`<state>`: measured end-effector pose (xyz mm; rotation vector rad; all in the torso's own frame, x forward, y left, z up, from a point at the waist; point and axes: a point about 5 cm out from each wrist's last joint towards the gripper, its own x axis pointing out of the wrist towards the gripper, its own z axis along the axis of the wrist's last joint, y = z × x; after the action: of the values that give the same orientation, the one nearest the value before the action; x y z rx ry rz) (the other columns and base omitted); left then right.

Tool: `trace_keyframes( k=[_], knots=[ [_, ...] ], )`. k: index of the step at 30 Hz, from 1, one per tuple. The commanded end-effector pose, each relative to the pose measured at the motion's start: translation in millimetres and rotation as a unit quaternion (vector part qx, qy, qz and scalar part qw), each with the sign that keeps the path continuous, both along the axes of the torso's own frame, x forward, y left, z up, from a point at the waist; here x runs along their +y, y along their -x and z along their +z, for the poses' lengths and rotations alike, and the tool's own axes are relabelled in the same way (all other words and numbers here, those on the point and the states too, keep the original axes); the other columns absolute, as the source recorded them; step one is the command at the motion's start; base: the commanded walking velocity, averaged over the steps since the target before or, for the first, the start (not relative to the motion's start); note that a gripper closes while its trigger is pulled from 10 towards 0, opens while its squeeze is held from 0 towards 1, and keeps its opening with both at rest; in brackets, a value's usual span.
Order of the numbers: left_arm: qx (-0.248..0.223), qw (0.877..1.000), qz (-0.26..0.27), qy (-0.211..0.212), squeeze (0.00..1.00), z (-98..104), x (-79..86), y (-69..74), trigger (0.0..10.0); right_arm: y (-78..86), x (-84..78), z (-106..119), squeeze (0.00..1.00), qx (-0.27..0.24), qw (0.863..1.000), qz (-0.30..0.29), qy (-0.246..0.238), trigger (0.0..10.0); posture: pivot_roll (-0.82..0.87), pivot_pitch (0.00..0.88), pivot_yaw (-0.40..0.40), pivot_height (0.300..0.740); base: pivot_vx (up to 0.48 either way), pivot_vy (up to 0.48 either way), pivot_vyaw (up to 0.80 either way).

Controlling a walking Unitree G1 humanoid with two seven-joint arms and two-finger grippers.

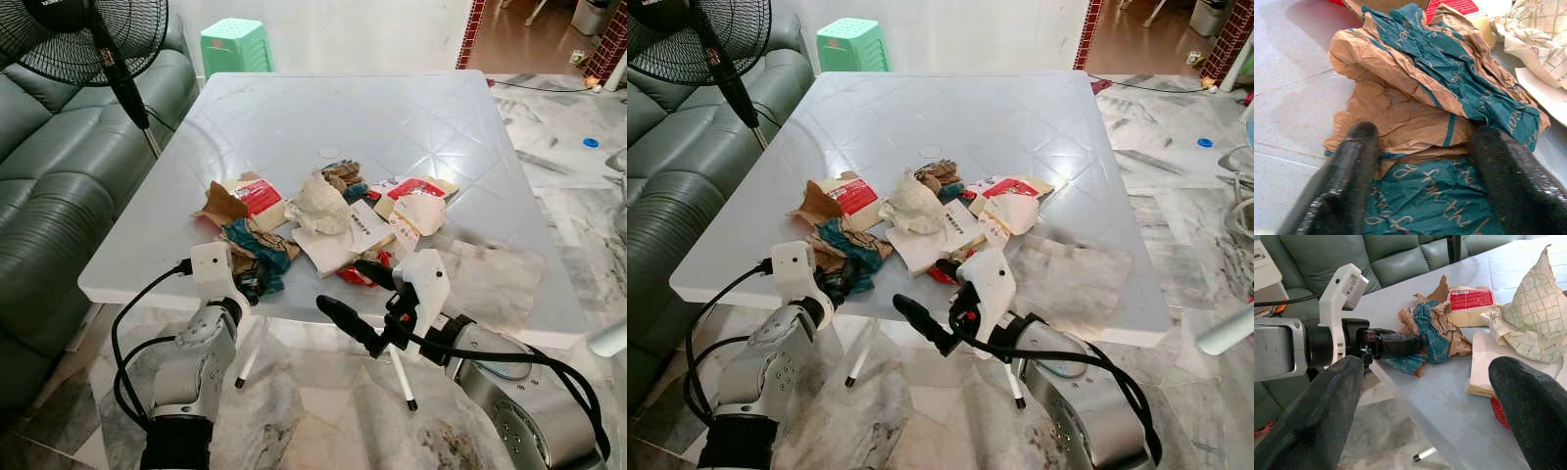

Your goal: Picking trash to rubbish bin

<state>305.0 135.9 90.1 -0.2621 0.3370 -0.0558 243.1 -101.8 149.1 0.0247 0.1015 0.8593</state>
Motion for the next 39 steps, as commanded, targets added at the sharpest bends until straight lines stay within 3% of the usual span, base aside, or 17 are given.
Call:
trace_keyframes(
  k=[1, 14, 24, 31, 36, 39],
  knots=[
    [0.026, 1.000, 0.000, 0.002, 0.00, -9.3, -1.7, 3.3, 0.0, -0.1, 1.5, 4.8, 0.00, -0.006, 1.000, 0.005, -0.005, 10.0, -0.08, 0.061, 0.044, 0.740, 0.000, 0.000, 0.00],
    [0.020, 1.000, 0.010, 0.005, 0.00, -8.8, -1.3, 4.4, 0.0, -0.1, 1.2, 5.5, 0.00, -0.006, 1.000, 0.002, -0.003, 10.0, -0.09, 0.063, 0.044, 0.740, 0.000, 0.000, 0.00],
    [-0.014, 1.000, 0.026, 0.003, 0.00, -0.2, 1.0, 1.5, 0.0, -1.4, 1.0, 4.8, 0.00, -0.006, 1.000, 0.002, -0.002, 10.0, -0.08, 0.057, 0.040, 0.740, 0.000, 0.000, 0.00],
    [-0.071, 0.997, 0.042, -0.008, 0.00, 16.1, 4.0, -2.8, 0.0, -2.9, 0.3, 3.9, 0.00, -0.005, 1.000, 0.000, -0.002, 10.0, -0.08, 0.050, 0.040, 0.740, 0.000, 0.000, 0.00],
    [-0.154, 0.986, 0.041, -0.057, 0.00, 39.4, 4.2, -6.2, 0.0, -4.1, 0.1, 3.6, 0.00, -0.005, 1.000, -0.002, -0.003, 10.0, -0.08, 0.052, 0.041, 0.740, 0.000, 0.000, 0.00],
    [-0.163, 0.984, 0.042, -0.061, 0.00, 41.0, 3.8, -6.0, 0.0, -4.2, 0.1, 3.3, 0.00, -0.005, 1.000, -0.003, -0.003, 10.0, -0.08, 0.052, 0.041, 0.740, 0.000, 0.000, 0.00]
  ],
)
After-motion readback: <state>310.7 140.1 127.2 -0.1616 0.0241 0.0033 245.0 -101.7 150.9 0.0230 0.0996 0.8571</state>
